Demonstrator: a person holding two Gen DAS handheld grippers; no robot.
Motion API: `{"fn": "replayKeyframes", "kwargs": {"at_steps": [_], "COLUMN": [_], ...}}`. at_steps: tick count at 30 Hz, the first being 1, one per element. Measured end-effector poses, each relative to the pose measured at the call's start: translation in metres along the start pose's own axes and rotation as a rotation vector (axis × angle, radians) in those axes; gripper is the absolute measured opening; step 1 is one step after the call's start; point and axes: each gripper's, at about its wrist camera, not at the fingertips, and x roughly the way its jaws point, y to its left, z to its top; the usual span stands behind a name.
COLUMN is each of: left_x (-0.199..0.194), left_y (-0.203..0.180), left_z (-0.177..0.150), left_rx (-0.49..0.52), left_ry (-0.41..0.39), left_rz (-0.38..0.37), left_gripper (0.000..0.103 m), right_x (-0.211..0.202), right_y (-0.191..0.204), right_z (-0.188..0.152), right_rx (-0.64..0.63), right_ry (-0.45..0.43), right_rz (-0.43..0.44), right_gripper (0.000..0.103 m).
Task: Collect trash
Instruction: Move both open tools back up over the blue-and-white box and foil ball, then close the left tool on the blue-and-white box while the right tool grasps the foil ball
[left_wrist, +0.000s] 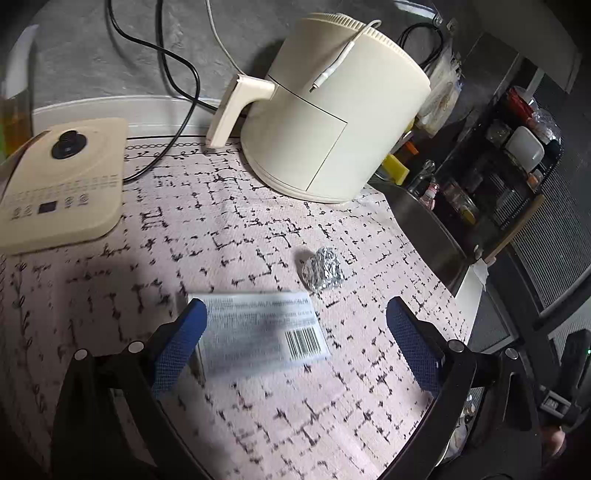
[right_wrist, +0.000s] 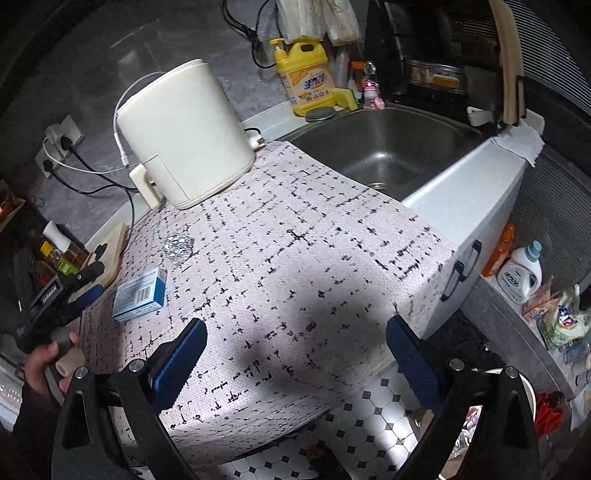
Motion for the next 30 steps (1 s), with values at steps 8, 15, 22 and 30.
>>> {"fn": "replayKeyframes", "kwargs": {"at_steps": [8,15,22,30], "left_x": [0.037,0.050,0.035,0.028], "left_y": [0.009,0.015,0.013,0.006], "left_z": [0.012,0.007,-0.012,-0.036], "left_rx": [0.016,0.028,0.058,0.124], "left_ry": [0.039,0.070,0.090,0.119], "left_rz": [-0.043,-0.040,-0.045,0.000], "left_gripper": [0.093,0.093,0.093,0.093], "right_x": [-0.011,-0.004,0.012,0.021], "right_y": [-0.015,0.000,0.018,0.040], "right_z": [-0.008,-0.001,-0.002,-0.003], "right_rx": [0.049,0.020,-0.011,-0.060], "right_ry": [0.001,0.004,0.035,0.053], "right_rz": [-0.098,-0.102,-0.073,-0.040], "right_gripper": [0.095,0.095,0.095,0.095]}}
